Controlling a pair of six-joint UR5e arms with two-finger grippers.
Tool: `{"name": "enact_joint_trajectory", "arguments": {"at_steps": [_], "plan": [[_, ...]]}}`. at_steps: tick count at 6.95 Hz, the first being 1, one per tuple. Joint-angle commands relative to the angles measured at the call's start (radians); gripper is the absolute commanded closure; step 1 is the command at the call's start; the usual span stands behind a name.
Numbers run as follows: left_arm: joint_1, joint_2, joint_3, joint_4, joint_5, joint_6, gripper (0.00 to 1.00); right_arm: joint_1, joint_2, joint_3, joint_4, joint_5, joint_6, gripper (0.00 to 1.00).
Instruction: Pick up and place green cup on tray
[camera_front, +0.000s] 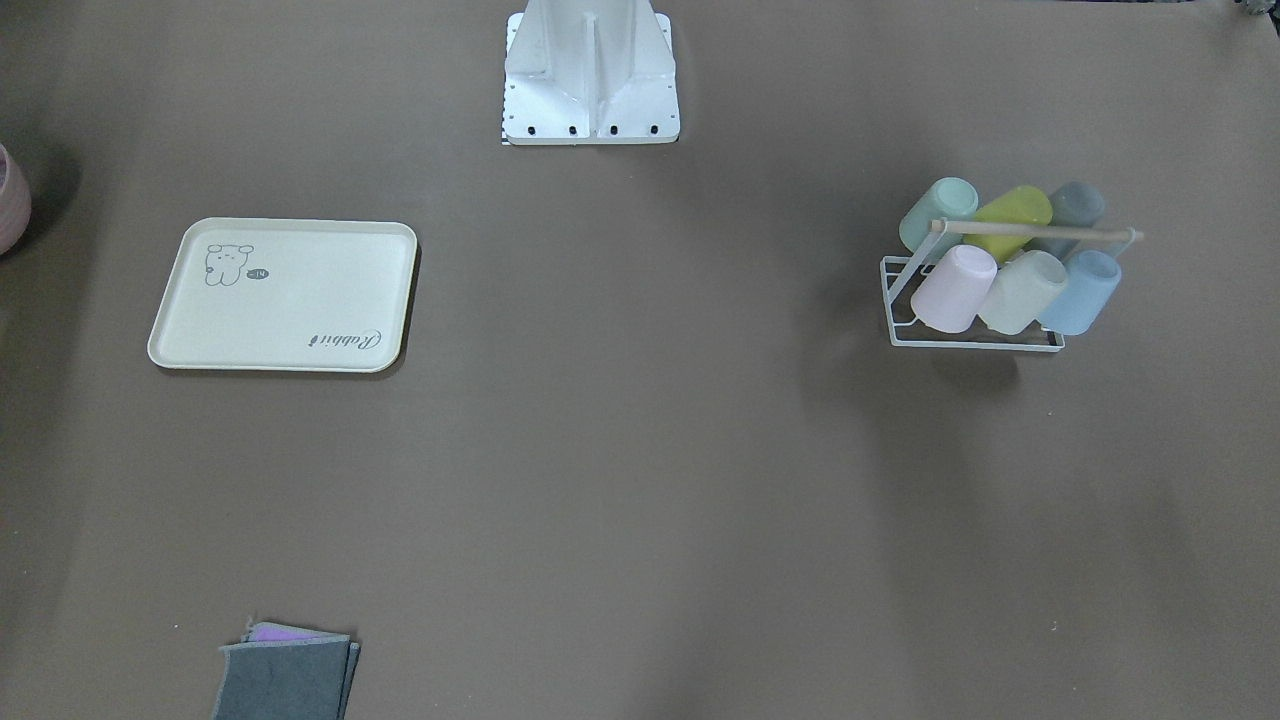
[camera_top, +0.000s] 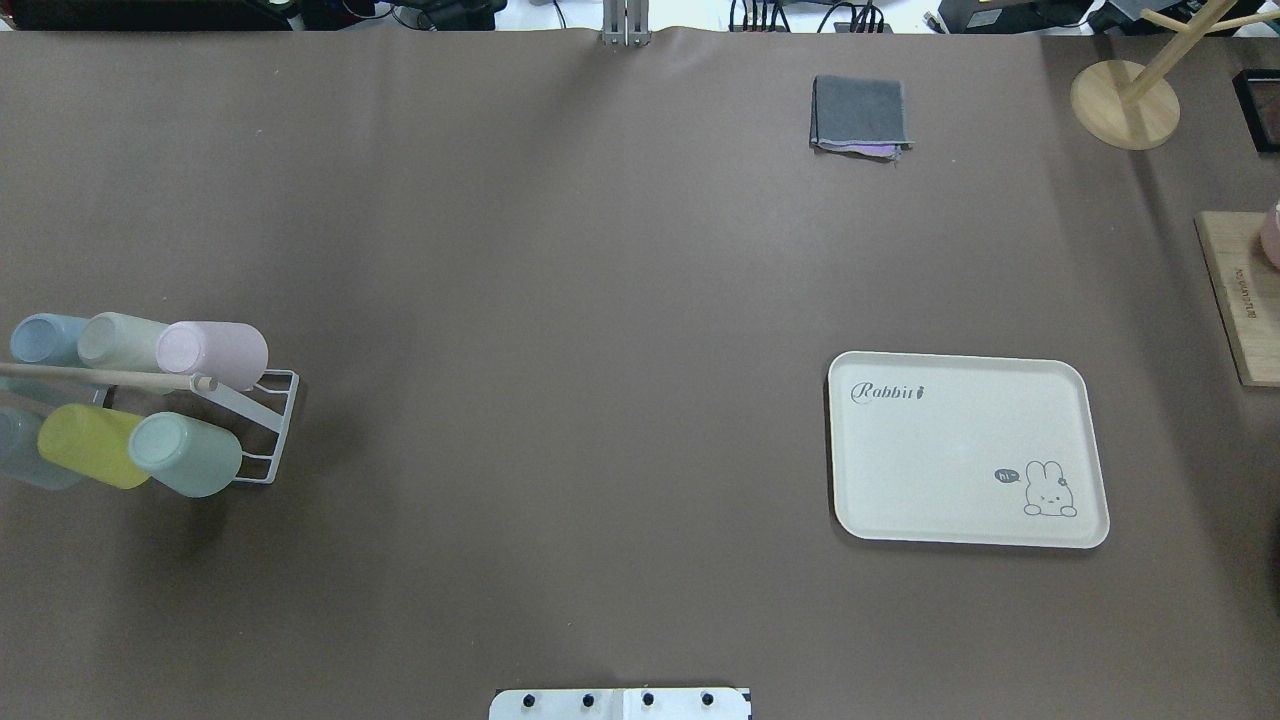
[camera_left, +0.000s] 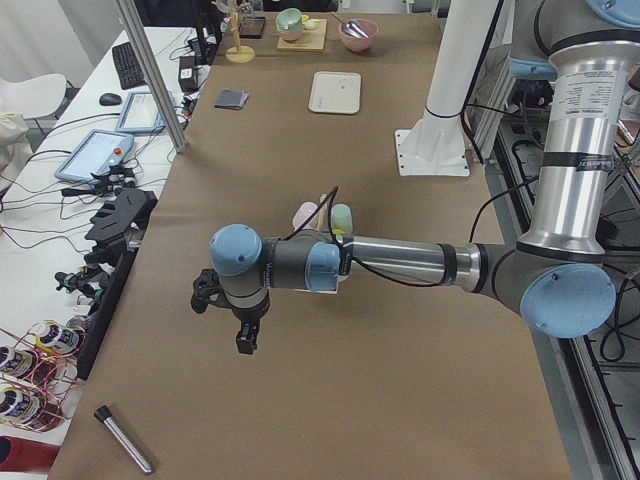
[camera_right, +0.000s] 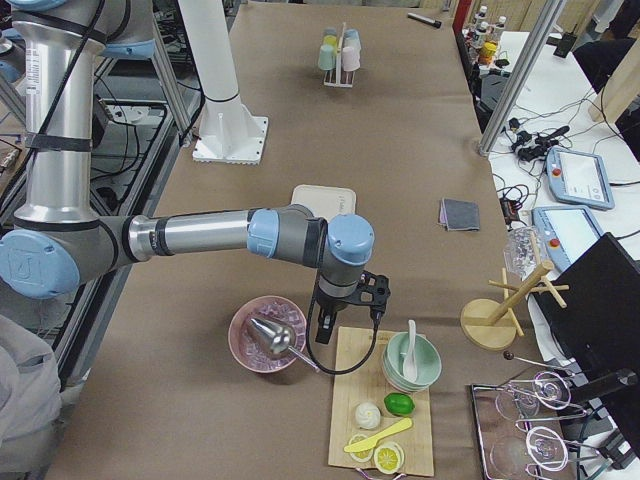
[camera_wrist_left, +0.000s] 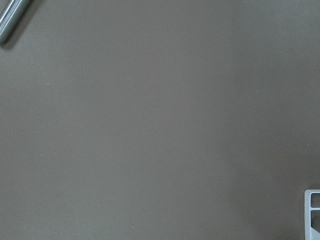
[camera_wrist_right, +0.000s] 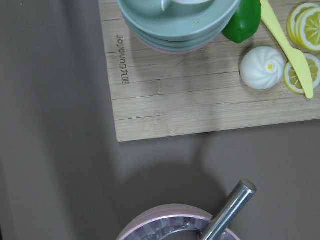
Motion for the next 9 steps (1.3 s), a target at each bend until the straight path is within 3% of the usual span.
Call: {"name": "enact_joint_trajectory", "arguments": {"at_steps": [1,3,4,6,9], "plan": [[-0.004,0.005,-0.071,0.003,0.013,0.000,0.02,-0.075,0.005,0.048,0.014,0.082,0.193,0.01],[-0.006,0.105,-0.211,-0.002,0.060,0.003,0.02,-0.159,0.022,0.063,0.053,0.116,0.290,0.01],[-0.006,0.129,-0.252,0.001,0.059,0.002,0.02,-0.226,0.022,0.092,0.101,0.112,0.424,0.01],[-0.007,0.136,-0.254,0.004,0.045,0.002,0.02,-0.344,0.022,0.085,0.257,0.104,0.624,0.01],[-0.004,0.172,-0.286,-0.005,-0.007,0.000,0.02,-0.470,0.022,0.042,0.372,0.070,0.630,0.00]]}}
